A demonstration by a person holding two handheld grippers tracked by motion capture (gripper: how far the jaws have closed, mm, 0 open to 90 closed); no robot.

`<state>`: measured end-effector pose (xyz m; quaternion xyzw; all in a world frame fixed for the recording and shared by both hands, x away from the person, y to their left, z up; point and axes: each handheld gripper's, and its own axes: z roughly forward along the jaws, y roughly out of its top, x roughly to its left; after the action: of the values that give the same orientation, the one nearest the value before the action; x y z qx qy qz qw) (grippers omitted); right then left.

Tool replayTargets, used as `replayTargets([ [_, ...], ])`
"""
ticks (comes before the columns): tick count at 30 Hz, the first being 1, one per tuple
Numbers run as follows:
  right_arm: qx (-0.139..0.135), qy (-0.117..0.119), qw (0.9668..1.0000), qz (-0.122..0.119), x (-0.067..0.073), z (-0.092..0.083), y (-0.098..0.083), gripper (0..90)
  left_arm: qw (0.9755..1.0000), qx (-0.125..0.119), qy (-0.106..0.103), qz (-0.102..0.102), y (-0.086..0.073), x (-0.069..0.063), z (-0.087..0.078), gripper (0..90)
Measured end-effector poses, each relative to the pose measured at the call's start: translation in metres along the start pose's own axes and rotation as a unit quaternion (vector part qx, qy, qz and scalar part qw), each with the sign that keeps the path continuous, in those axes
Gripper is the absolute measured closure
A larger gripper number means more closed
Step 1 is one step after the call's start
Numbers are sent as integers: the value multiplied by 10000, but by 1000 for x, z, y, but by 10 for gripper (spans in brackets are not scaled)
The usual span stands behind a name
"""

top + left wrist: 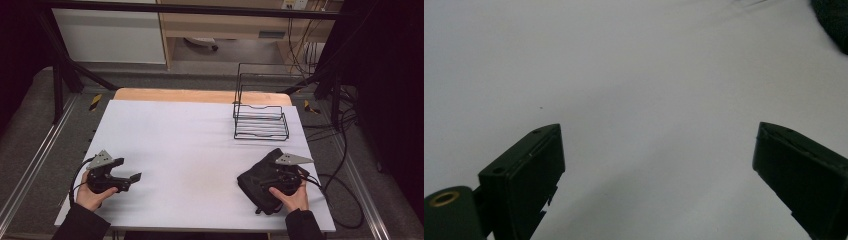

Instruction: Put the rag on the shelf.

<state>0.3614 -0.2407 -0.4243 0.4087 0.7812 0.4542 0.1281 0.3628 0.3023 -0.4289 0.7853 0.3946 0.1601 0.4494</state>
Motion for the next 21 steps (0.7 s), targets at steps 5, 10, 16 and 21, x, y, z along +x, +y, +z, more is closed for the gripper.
replayTargets([
  [5,65,-61,9999,-71,9,5,4,49,10000,-10,29,-27,0,1,-1,74],
  [10,242,-20,9993,-270,22,13,7,111,10000,-6,34,-77,-1,2,0,76],
  [16,565,25,9972,-495,35,23,5,305,10000,6,40,-80,0,1,0,79],
  [21,790,-4,9952,-578,38,31,2,422,10000,34,28,-53,0,0,1,80],
])
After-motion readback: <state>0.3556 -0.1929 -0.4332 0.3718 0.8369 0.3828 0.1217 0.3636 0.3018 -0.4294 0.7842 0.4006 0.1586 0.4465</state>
